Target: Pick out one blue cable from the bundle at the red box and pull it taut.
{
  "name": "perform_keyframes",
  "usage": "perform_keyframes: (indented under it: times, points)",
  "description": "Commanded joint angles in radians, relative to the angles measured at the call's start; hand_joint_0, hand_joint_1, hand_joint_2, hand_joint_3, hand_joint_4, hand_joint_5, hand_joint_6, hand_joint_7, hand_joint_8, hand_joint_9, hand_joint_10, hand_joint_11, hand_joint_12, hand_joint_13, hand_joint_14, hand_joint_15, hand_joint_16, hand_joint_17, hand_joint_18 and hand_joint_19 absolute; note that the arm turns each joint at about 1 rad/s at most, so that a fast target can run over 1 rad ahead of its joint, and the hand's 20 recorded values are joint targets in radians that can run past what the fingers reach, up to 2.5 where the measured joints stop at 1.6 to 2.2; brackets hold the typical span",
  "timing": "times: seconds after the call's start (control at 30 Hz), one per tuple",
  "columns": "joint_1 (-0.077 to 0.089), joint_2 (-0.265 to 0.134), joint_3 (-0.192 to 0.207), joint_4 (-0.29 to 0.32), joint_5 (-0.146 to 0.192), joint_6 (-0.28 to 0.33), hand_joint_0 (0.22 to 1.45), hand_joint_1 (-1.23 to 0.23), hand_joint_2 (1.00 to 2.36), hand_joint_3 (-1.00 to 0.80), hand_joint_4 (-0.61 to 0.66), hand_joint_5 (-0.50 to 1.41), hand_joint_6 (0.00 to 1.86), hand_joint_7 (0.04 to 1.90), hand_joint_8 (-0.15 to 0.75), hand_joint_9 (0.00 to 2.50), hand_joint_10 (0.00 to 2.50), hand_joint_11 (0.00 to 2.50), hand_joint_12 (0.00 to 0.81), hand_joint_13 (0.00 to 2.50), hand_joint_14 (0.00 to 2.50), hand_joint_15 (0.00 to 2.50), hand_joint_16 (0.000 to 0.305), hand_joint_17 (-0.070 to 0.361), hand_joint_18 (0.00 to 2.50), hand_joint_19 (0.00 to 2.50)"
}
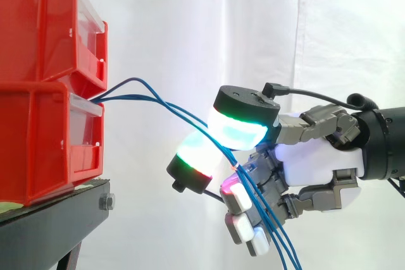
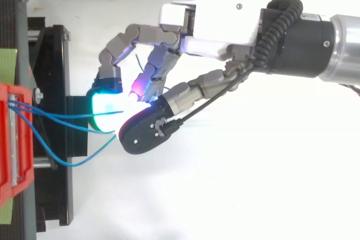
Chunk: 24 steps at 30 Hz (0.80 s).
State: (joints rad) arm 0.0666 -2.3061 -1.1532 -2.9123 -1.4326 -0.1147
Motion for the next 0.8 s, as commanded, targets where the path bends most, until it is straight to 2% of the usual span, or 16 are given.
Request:
perform_keyframes:
  times: [0.0,0.17,0.23,0.3,0.47,0.77]
  points:
    - [0.002,0.0,0.0,-0.002,0.001,0.015,0.73,-0.83,1.0,-0.5,-0.11,-0.14,0.95,0.97,0.28,1.16,0.02,0.74,0.358,1.07,0.02,0.58,0.049,0.109,0.94,0.6]
    - [0.005,-0.001,0.0,-0.001,0.001,0.02,0.71,-0.83,1.0,-0.5,-0.06,-0.13,0.95,0.98,0.28,1.18,0.02,0.73,0.358,1.09,0.02,0.58,0.048,0.109,0.94,0.61]
    - [0.007,-0.001,0.0,-0.001,0.003,0.02,0.68,-0.78,1.0,-0.5,-0.03,-0.13,0.95,0.94,0.286,1.2,0.02,0.73,0.361,1.09,0.02,0.59,0.049,0.11,0.95,0.63]
    - [0.009,-0.001,0.0,0.002,0.014,0.02,0.64,-0.75,1.0,-0.5,0.02,-0.13,0.95,0.85,0.286,1.2,0.02,0.73,0.362,1.09,0.02,0.59,0.049,0.11,0.94,0.63]
    - [0.01,-0.001,-0.002,0.018,0.037,0.02,0.54,-0.7,1.0,-0.5,0.07,-0.13,0.91,0.87,0.296,1.2,0.02,0.73,0.378,1.1,0.02,0.59,0.053,0.118,0.96,0.65]
    - [0.016,-0.001,-0.008,0.028,0.038,0.02,0.42,-0.69,1.0,-0.5,0.13,-0.14,0.89,0.8,0.334,1.22,0.02,0.69,0.427,1.14,0.02,0.57,0.064,0.143,1.04,0.62]
